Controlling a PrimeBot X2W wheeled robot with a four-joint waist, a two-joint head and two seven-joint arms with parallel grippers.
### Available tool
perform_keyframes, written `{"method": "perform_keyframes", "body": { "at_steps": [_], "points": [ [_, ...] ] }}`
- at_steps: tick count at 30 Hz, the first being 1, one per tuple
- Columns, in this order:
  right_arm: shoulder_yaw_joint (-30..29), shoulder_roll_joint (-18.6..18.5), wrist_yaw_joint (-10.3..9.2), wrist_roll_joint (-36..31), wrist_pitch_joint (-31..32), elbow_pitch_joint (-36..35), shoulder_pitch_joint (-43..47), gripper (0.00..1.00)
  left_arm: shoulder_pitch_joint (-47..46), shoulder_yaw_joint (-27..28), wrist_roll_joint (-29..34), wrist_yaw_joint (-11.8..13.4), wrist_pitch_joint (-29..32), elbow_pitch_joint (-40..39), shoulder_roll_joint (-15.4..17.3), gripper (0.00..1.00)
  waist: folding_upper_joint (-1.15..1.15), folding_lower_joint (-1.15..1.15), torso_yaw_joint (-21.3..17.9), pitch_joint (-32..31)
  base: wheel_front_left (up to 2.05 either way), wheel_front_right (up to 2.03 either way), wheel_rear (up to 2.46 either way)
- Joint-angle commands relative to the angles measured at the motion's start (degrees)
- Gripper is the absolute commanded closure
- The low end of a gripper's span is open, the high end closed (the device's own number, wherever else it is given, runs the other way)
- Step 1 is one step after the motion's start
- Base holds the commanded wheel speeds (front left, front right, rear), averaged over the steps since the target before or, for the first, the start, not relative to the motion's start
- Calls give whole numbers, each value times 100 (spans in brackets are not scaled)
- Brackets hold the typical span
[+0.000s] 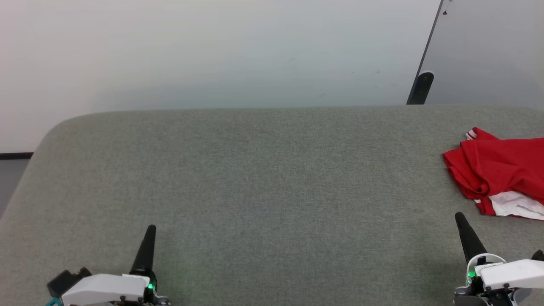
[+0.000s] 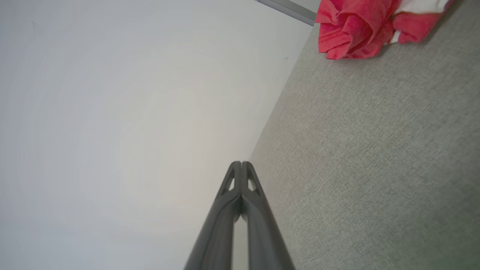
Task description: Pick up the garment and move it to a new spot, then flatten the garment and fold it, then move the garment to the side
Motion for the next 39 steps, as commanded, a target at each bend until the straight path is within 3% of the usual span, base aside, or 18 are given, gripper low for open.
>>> {"method": "perform_keyframes", "body": {
  "at_steps": [1, 39],
  "points": [
    [-45, 10, -5, 128, 36, -58, -107, 100, -89, 26, -133, -41, 29, -57, -2, 100, 0, 0, 5, 2, 0, 0, 0],
    [-278, 280, -8, 1607, 248, -130, -75, 100, -202, 76, -1566, -48, 448, -200, -132, 100, 0, 0, 132, 59, 0, 0, 0]
  ]
}}
